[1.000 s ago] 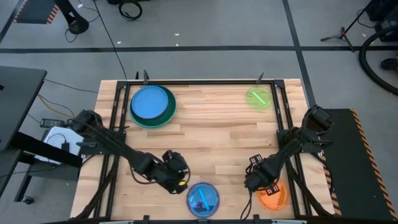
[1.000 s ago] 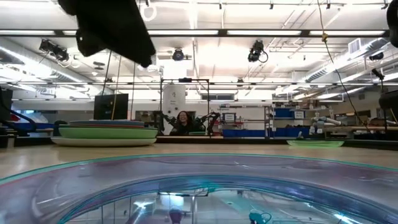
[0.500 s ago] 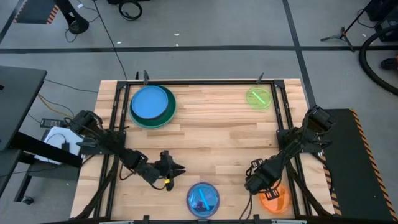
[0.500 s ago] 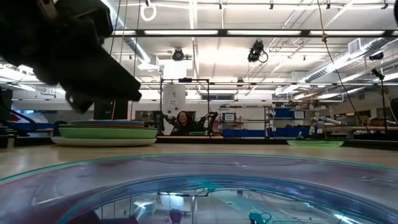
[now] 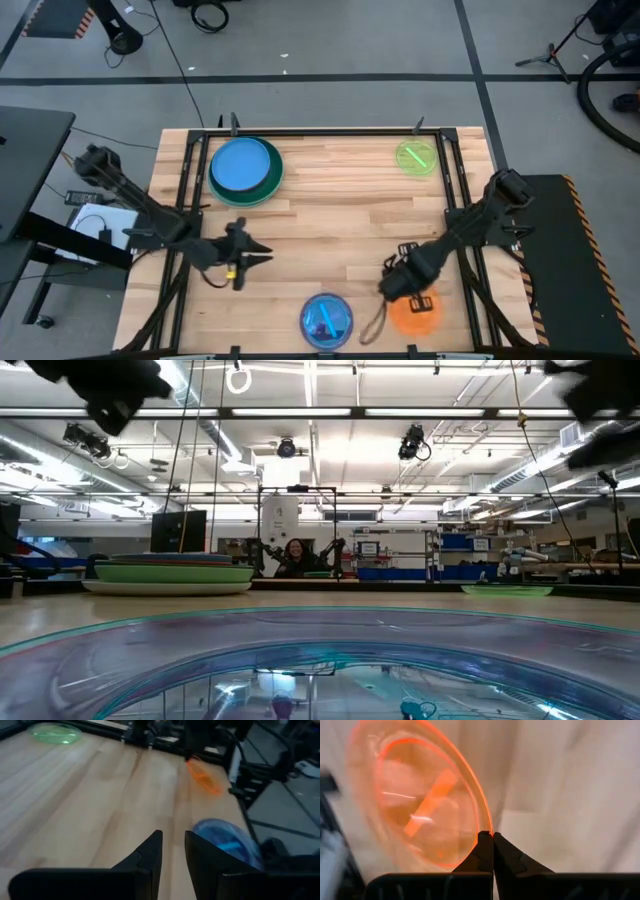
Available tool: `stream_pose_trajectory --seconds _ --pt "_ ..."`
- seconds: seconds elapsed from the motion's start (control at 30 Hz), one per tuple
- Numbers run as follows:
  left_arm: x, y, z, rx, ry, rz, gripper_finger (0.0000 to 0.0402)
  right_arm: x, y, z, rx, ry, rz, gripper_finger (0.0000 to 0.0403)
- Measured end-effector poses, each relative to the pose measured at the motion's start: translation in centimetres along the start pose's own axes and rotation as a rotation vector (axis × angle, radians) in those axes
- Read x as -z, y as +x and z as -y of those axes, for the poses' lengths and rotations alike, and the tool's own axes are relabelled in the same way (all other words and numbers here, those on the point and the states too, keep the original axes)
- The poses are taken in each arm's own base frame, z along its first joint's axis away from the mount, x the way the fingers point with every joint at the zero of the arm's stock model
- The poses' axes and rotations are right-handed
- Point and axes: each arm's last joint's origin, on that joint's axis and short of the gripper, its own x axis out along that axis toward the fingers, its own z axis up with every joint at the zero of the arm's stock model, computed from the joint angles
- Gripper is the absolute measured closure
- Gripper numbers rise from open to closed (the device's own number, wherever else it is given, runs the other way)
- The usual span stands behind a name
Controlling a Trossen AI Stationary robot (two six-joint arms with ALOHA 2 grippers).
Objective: Stack plastic plates
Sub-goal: Stack the light orange plate on top of the light blue plate, then stack the light green plate on top of the light orange plate
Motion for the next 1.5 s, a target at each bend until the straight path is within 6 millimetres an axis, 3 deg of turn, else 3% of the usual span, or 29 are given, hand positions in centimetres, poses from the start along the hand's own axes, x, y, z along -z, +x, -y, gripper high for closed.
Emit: stream_pose_trajectory --seconds 0.23,0.4,0.5,0.63,0.87,1.07,1.3,1.5 --pt "0.5 -2.3 0.9 0.053 0.073 -0.014 0.0313 -4.0 -8.1 0.6 -0.107 0.227 0.29 0.04" --pt "1.2 -2.9 0.9 0.001 0.121 -0.019 0.0313 -5.8 -10.6 0.6 -0.19 0.478 0.509 0.0401" --pt "1.3 -3.0 1.0 -0.005 0.133 -0.015 0.0313 -6.7 -10.0 0.2 -0.22 0.562 0.516 0.0402" --pt "1.3 -3.0 0.9 -0.011 0.168 -0.018 0.0313 -8.4 -7.5 -0.1 -0.229 0.608 0.435 0.0402" --pt "1.4 -2.8 0.6 -0.035 0.182 -0.027 0.0311 -12.4 -2.9 -0.1 -0.296 0.58 0.354 0.0402" --pt "1.4 -3.0 0.8 -0.023 0.175 -0.027 0.03 -13.9 -0.6 0.7 -0.296 0.527 0.29 0.039" --pt "0.1 -4.3 0.0 -0.013 0.17 0.032 0.0298 -13.9 -1.9 2.2 -0.307 0.423 0.315 0.0324" --pt "-0.4 -4.6 -0.4 -0.038 0.173 0.063 0.0298 -13.4 -4.3 6.4 -0.194 0.371 0.371 0.0259"
